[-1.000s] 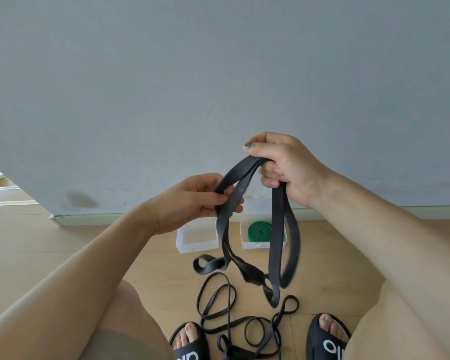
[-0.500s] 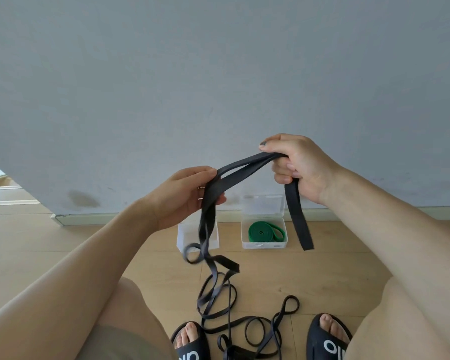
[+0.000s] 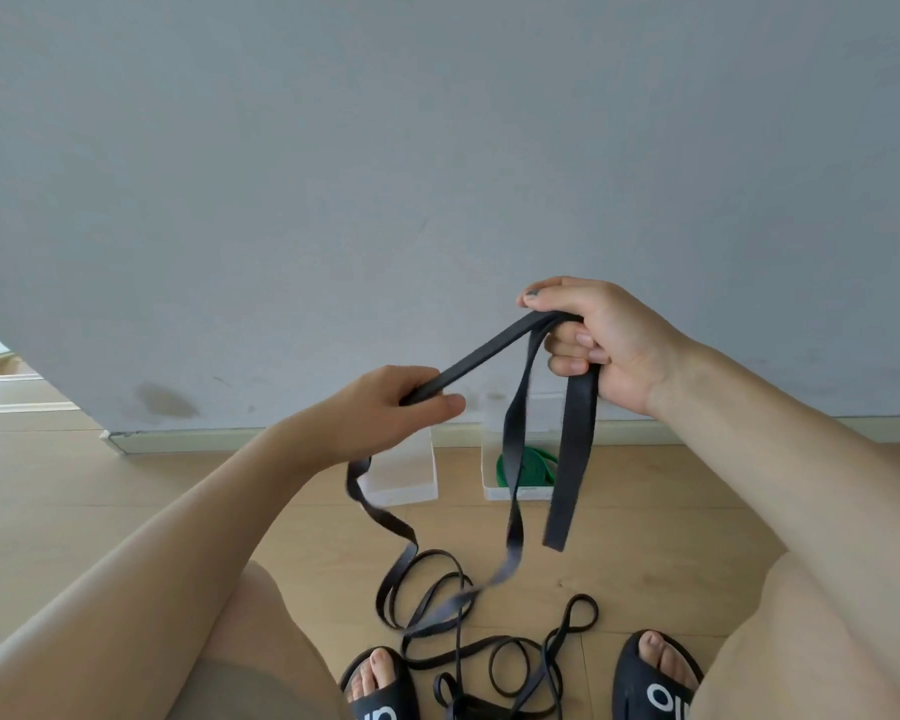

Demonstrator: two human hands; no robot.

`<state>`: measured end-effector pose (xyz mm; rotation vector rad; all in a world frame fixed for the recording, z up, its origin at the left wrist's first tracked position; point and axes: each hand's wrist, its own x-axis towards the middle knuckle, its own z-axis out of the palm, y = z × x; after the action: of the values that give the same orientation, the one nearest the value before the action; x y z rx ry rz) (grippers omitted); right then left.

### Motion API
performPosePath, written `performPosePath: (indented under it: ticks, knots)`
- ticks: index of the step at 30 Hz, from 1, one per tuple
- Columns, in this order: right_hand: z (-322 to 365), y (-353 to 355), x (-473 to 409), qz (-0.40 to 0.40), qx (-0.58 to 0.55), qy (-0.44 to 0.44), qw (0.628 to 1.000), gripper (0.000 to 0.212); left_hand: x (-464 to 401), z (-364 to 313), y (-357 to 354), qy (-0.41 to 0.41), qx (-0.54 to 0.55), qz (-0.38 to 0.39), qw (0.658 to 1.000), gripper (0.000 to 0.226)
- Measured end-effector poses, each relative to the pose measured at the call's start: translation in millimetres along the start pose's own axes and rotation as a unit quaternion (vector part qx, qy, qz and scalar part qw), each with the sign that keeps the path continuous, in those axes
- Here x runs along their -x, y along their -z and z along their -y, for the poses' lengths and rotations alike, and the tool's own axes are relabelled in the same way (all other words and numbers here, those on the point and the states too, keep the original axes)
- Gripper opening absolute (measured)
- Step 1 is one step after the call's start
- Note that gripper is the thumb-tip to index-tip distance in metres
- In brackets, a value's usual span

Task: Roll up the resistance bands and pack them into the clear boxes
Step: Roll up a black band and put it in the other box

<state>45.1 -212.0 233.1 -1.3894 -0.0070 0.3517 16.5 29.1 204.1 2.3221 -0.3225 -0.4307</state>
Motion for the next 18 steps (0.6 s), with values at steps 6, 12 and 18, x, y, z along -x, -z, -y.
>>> performPosePath:
  ticks: [6, 12, 18]
  knots:
    - [2, -5, 6, 0.073, -0.008, -0.002, 0.997, 0.015, -4, -6, -20, -0.03, -0.059, 0.046, 0.997, 0.025]
    - [1, -11, 11, 0.109, 0.017, -0.01, 0.994, 0.017, -7, -29, -30, -0.083, 0.032, -0.014, 0.996, 0.023]
    - [3, -5, 10, 0.095, 0.006, 0.002, 0.995, 0.016, -5, -33, -27, -0.098, 0.068, -0.052, 0.991, 0.024]
